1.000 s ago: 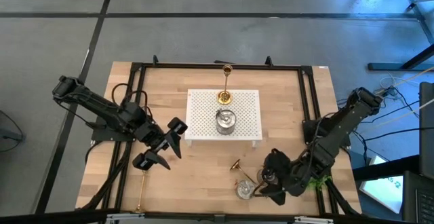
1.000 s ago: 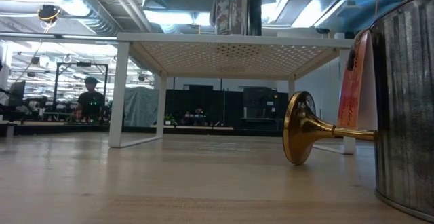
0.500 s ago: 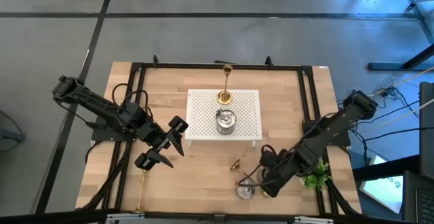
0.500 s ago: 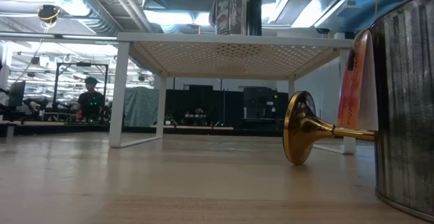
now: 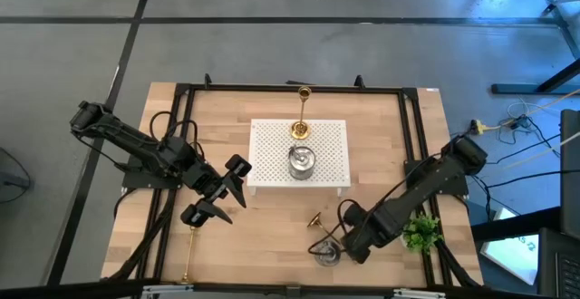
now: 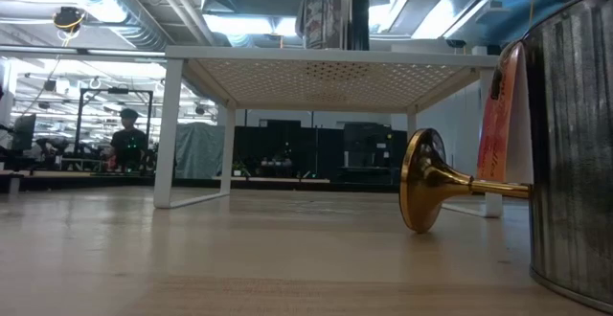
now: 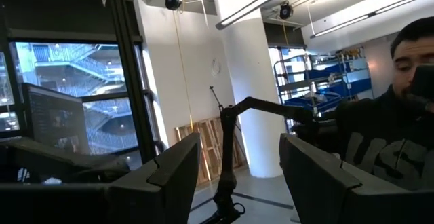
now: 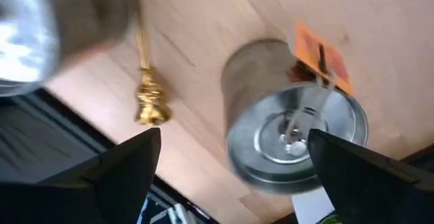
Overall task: Pick & Place candle stick holders
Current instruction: Put the top silver scented candle on the shelf aligned with the other silver scented candle
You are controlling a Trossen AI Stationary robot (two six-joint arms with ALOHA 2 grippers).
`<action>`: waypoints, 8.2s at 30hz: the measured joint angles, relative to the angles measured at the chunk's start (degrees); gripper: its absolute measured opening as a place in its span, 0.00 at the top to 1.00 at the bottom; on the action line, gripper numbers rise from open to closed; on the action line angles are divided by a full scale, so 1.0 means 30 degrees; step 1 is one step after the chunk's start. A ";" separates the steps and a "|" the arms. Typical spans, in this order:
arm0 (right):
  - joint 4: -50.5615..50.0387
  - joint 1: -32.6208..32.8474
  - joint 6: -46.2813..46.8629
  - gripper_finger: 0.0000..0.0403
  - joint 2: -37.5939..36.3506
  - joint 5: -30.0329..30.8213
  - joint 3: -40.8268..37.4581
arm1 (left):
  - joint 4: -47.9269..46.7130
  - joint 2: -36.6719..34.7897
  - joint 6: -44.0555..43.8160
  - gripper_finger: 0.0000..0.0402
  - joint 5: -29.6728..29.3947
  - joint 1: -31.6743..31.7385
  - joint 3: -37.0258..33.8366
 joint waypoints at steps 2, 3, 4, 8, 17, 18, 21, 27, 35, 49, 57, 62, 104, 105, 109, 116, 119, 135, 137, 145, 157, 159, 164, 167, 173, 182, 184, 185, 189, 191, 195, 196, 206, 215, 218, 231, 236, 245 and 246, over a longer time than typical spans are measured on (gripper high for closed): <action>-0.0502 -0.0002 -0.0316 0.07 0.0158 0.0534 0.0991 | -0.0004 0.0000 0.0000 0.51 0.0000 0.0000 0.0000; -0.0935 0.0005 -0.0382 0.07 0.0186 0.0776 0.1494 | -0.0014 0.0000 0.0006 0.51 0.0000 0.0000 0.0000; -0.1419 0.0005 -0.0423 0.07 0.0206 0.1013 0.1996 | -0.0086 0.0000 0.0007 0.51 0.0000 0.0000 0.0000; -0.4091 0.0111 -0.0130 0.07 0.0227 0.1890 0.3651 | -0.0157 0.0000 0.0007 0.51 0.0000 0.0000 0.0000; -0.5264 0.0689 0.1528 0.07 0.0256 0.1635 0.2656 | -0.0281 0.0000 0.0007 0.51 0.0014 0.0000 0.0000; -0.5154 0.0755 0.1592 0.07 0.0249 0.1628 0.2373 | -0.0281 0.0000 0.0007 0.51 0.0015 0.0000 0.0000; -0.4552 0.0940 0.1717 0.07 0.0256 0.1220 0.1628 | -0.0281 0.0000 0.0068 0.51 0.0015 0.0000 0.0000; -0.3258 0.1076 0.1809 0.07 0.0249 0.0907 0.0641 | -0.0281 0.0000 0.0357 0.51 0.0007 0.0000 0.0000; -0.2895 0.1078 0.1732 0.07 0.0249 0.0987 0.0601 | -0.0281 0.0000 0.0357 0.51 0.0003 0.0000 0.0000; -0.2467 0.1435 0.2026 0.07 0.0452 0.1189 0.0586 | -0.0273 0.0000 0.0357 0.51 -0.0004 0.0007 0.0000; -0.2196 0.1469 0.2097 0.07 0.0606 0.0587 -0.0547 | -0.0266 0.0000 0.0364 0.51 -0.0007 0.0000 0.0000; -0.1553 0.1469 0.2105 0.07 0.0606 0.0186 -0.1315 | -0.0269 0.0000 0.0458 0.51 -0.0012 0.0003 0.0000; 0.0250 0.0473 0.0651 0.07 0.0621 0.2006 -0.1439 | -0.0244 0.0000 0.0523 0.51 -0.0331 0.0004 0.0000; 0.0296 0.0416 0.0631 0.07 0.0621 0.2038 -0.1439 | -0.0244 0.0000 0.0517 0.51 -0.0332 0.0007 0.0000; 0.0504 0.0289 0.0518 0.07 0.0621 0.2073 -0.1439 | -0.0251 0.0000 0.0517 0.51 -0.0333 0.0002 0.0000; 0.0776 0.0275 0.0516 0.07 0.0592 0.2065 -0.1439 | -0.0259 0.0000 0.0517 0.51 -0.0328 0.0007 0.0000; 0.0921 0.0275 0.0487 0.07 0.0592 0.1989 -0.1432 | -0.0261 0.0000 0.0517 0.51 -0.0328 0.0005 0.0000; 0.2873 0.0282 -0.0515 0.07 0.0584 0.1263 -0.1425 | -0.0273 0.0000 0.0517 0.51 -0.0321 0.0007 0.0004; 0.2860 0.0282 -0.0566 0.05 0.0584 0.1542 -0.1425 | -0.0273 0.0000 0.0517 0.51 -0.0321 0.0000 0.0000; 0.2518 0.0140 -0.0711 0.01 0.0584 0.2308 -0.1425 | -0.0277 0.0000 0.0517 0.51 -0.0321 0.0004 0.0000; 0.2503 -0.0805 -0.1412 0.01 0.0577 0.3744 -0.1425 | -0.0281 0.0000 0.0517 0.51 -0.0321 0.0004 0.0000; 0.2510 -0.0889 -0.1502 0.01 0.0577 0.3933 -0.1432 | -0.0281 0.0000 0.0517 0.51 -0.0321 0.0002 0.0000; 0.2652 -0.1022 -0.1498 0.01 0.0562 0.3942 -0.1957 | -0.0281 0.0003 0.0517 0.51 -0.0313 0.0007 0.0000; 0.2994 -0.1015 -0.1418 0.01 0.0562 0.3929 -0.2350 | -0.0281 0.0006 0.0517 0.51 -0.0313 0.0006 0.0000; 0.3261 -0.1015 -0.1422 0.01 0.0562 0.4368 -0.2925 | -0.0281 0.0007 0.0517 0.51 -0.0313 0.0007 0.0000; 0.4041 -0.1008 -0.1491 0.01 0.0562 0.5344 -0.3727 | -0.0281 0.0007 0.0517 0.51 -0.0313 0.0007 0.0002; 0.4033 -0.0976 -0.1491 0.01 0.0562 0.5277 -0.3727 | -0.0281 0.0007 0.0517 0.51 -0.0313 0.0000 0.0000; 0.4034 -0.0949 -0.1491 0.01 0.0562 0.5271 -0.3727 | -0.0281 0.0007 0.0517 0.51 -0.0313 0.0007 0.0000; 0.4067 -0.0877 -0.1484 0.01 0.0562 0.4729 -0.3727 | -0.0281 0.0007 0.0517 0.51 -0.0313 0.0004 0.0000; 0.4140 -0.0877 -0.1493 0.01 0.0562 0.4437 -0.3727 | -0.0281 0.0007 0.0517 0.51 -0.0313 0.0007 0.0000; 0.4276 -0.0877 -0.1495 0.01 0.0562 0.4397 -0.3727 | -0.0281 0.0007 0.0517 0.51 -0.0313 0.0007 0.0000; 0.4419 -0.0877 -0.1498 0.01 0.0562 0.4397 -0.3727 | -0.0281 0.0007 0.0517 0.51 -0.0313 0.0007 0.0000; 0.4689 -0.0877 -0.1496 0.01 0.0570 0.4477 -0.3727 | -0.0281 0.0007 0.0517 0.51 -0.0306 0.0006 0.0000; 0.4755 -0.0900 -0.1505 0.01 0.1425 0.3901 -0.3727 | -0.0281 0.0007 0.0517 0.51 -0.0306 0.0000 0.0000; 0.5117 -0.0999 -0.1857 0.01 0.2036 0.3274 -0.3658 | -0.0281 0.0007 0.0517 0.51 -0.0306 0.0007 0.0000; 0.5670 -0.1233 -0.1846 0.01 0.2391 0.1738 -0.3647 | -0.0274 0.0007 0.0517 0.51 -0.0306 0.0007 0.0005; 0.5343 -0.1233 -0.1625 0.07 0.2434 0.1551 -0.3353 | -0.0275 0.0007 0.0517 0.51 -0.0306 0.0002 0.0000; 0.4900 -0.1233 -0.2460 0.12 0.2522 0.1905 -0.2809 | -0.0276 0.0007 0.0517 0.51 -0.0306 0.0007 0.0000; 0.4914 -0.1233 -0.2515 0.09 0.2522 0.1898 -0.2809 | -0.0273 0.0007 0.0517 0.51 -0.0306 0.0007 0.0000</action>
